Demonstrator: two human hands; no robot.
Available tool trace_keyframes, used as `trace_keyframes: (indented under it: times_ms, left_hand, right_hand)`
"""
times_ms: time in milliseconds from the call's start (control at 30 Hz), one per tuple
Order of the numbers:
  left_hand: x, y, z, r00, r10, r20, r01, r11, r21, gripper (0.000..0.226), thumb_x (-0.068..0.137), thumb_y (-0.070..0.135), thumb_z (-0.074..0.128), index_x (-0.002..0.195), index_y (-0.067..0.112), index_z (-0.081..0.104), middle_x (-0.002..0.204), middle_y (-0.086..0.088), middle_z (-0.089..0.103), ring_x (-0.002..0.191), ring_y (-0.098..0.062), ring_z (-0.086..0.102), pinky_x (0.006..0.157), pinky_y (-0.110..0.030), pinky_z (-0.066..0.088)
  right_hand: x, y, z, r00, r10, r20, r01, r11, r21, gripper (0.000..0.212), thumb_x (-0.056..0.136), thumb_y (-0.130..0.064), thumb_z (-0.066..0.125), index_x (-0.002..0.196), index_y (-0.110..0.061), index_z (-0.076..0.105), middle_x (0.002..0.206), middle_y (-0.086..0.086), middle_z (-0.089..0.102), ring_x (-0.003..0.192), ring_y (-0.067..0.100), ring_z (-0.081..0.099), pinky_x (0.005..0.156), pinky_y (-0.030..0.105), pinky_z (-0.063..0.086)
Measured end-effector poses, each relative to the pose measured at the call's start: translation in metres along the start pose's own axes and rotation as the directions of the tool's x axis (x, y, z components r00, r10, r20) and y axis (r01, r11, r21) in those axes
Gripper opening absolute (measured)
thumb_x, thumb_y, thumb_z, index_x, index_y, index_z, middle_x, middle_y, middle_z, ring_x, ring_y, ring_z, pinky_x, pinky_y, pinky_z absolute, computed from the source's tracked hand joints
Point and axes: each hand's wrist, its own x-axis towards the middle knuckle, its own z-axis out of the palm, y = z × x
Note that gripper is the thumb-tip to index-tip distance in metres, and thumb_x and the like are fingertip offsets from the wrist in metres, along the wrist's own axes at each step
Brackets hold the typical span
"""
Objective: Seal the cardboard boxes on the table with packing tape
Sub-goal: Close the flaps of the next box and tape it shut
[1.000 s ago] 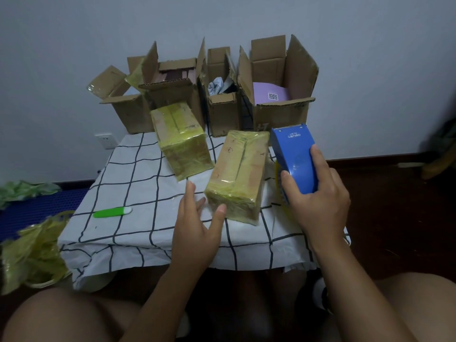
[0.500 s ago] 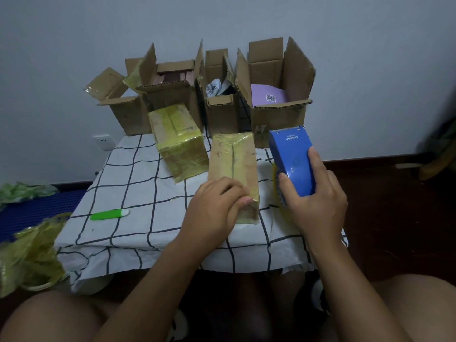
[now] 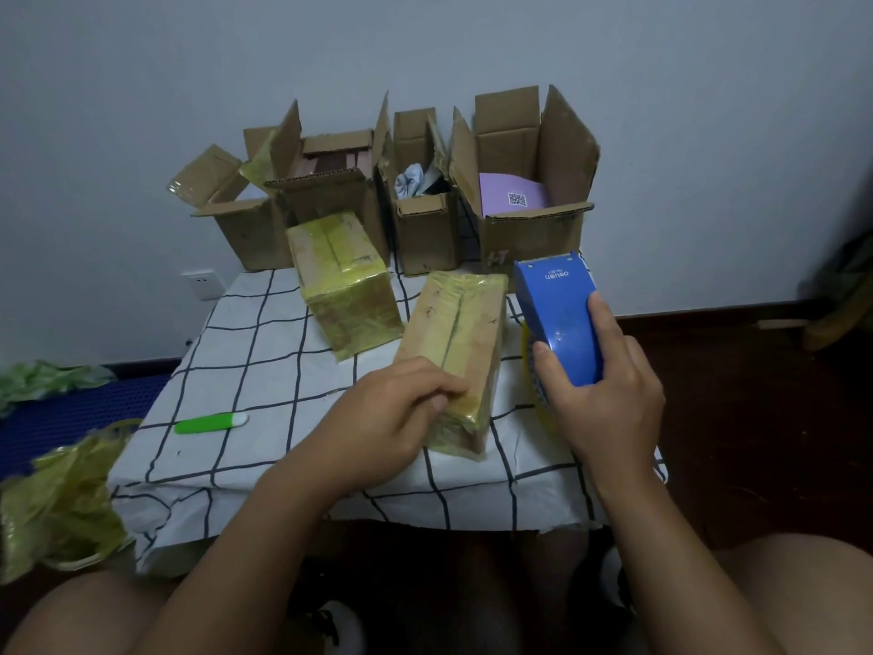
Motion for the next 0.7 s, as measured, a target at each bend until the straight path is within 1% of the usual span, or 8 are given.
trace_keyframes:
  times_ms: [67, 200, 267, 333, 400, 500, 600, 700]
  left_hand:
    - [0.01, 0.007, -0.01, 0.997, -0.073, -0.004, 0.073, 0.997, -0.023, 0.031, 0.095, 0.036, 0.053, 0.123, 0.03, 0.065, 0.116, 0.018, 0.065, 0.104, 0.002, 0.058, 0.088, -0.026, 0.05]
    - [0.072, 0.003, -0.01, 0.984, -0.126, -0.123, 0.15, 0.964, 0.219, 0.037, 0.099, 0.036, 0.05, 0.133, 0.023, 0.057, 0.134, 0.006, 0.055, 0.121, -0.015, 0.051, 0.099, -0.032, 0.042]
    - [0.104, -0.008, -0.004, 0.984, -0.168, -0.066, 0.181, 0.932, 0.315, 0.052, 0.099, 0.044, 0.047, 0.145, 0.022, 0.044, 0.152, 0.003, 0.039, 0.14, -0.02, 0.035, 0.112, -0.036, 0.032]
    - [0.124, -0.02, 0.004, 0.974, -0.226, 0.026, 0.2, 0.903, 0.382, 0.067, 0.096, 0.056, 0.044, 0.153, 0.023, 0.029, 0.161, 0.003, 0.023, 0.148, -0.021, 0.02, 0.118, -0.041, 0.023]
    - [0.131, -0.029, 0.011, 0.957, -0.285, 0.05, 0.251, 0.904, 0.346, 0.071, 0.095, 0.061, 0.041, 0.153, 0.023, 0.026, 0.16, 0.001, 0.023, 0.144, -0.024, 0.028, 0.114, -0.04, 0.03]
    - [0.127, -0.036, 0.023, 0.962, -0.269, -0.043, 0.269, 0.917, 0.293, 0.066, 0.095, 0.062, 0.041, 0.148, 0.022, 0.035, 0.15, 0.0, 0.033, 0.13, -0.025, 0.046, 0.1, -0.038, 0.043]
    - [0.126, -0.036, 0.024, 0.968, -0.222, -0.119, 0.25, 0.909, 0.335, 0.065, 0.094, 0.064, 0.043, 0.142, 0.02, 0.044, 0.143, 0.0, 0.042, 0.125, -0.024, 0.05, 0.096, -0.037, 0.045]
    - [0.127, -0.034, 0.023, 0.968, -0.22, -0.12, 0.249, 0.9, 0.357, 0.067, 0.093, 0.065, 0.042, 0.139, 0.016, 0.048, 0.139, -0.002, 0.045, 0.122, -0.026, 0.052, 0.093, -0.038, 0.046]
  right_hand:
    - [0.0, 0.0, 0.001, 1.0, 0.0, -0.003, 0.0, 1.0, 0.002, 0.078, 0.079, -0.063, 0.052, 0.146, -0.023, 0.05, 0.09, 0.0, 0.054, 0.073, 0.017, 0.048, 0.066, 0.027, 0.037]
    - [0.001, 0.0, 0.001, 1.0, 0.01, 0.002, -0.01, 1.0, 0.009, 0.078, 0.079, -0.063, 0.052, 0.146, -0.025, 0.049, 0.092, 0.003, 0.057, 0.073, 0.018, 0.05, 0.065, 0.027, 0.037]
    - [0.001, 0.0, 0.001, 1.0, 0.005, 0.002, -0.005, 1.0, 0.007, 0.078, 0.079, -0.062, 0.053, 0.147, -0.024, 0.049, 0.092, 0.003, 0.057, 0.073, 0.019, 0.051, 0.063, 0.027, 0.037]
    - [0.0, 0.0, 0.001, 1.0, -0.005, -0.009, 0.005, 1.0, 0.009, 0.077, 0.079, -0.061, 0.053, 0.146, -0.023, 0.05, 0.09, 0.001, 0.056, 0.072, 0.019, 0.052, 0.062, 0.027, 0.038]
    - [0.0, 0.0, 0.001, 1.0, -0.01, -0.018, 0.01, 1.0, 0.004, 0.076, 0.079, -0.06, 0.054, 0.145, -0.022, 0.051, 0.089, 0.0, 0.055, 0.072, 0.018, 0.053, 0.063, 0.027, 0.039]
    - [0.0, -0.001, 0.001, 0.999, -0.007, -0.031, 0.007, 1.0, -0.006, 0.076, 0.079, -0.059, 0.055, 0.144, -0.021, 0.052, 0.088, -0.001, 0.055, 0.071, 0.018, 0.052, 0.064, 0.027, 0.039]
    - [-0.001, -0.002, 0.001, 0.999, -0.022, -0.044, 0.021, 1.0, -0.012, 0.075, 0.079, -0.057, 0.055, 0.143, -0.019, 0.054, 0.087, -0.004, 0.052, 0.071, 0.013, 0.048, 0.063, 0.025, 0.038]
    - [-0.001, -0.003, 0.0, 0.999, -0.023, -0.045, 0.023, 1.0, -0.014, 0.075, 0.079, -0.057, 0.055, 0.143, -0.018, 0.054, 0.087, -0.007, 0.048, 0.071, 0.01, 0.045, 0.063, 0.024, 0.036]
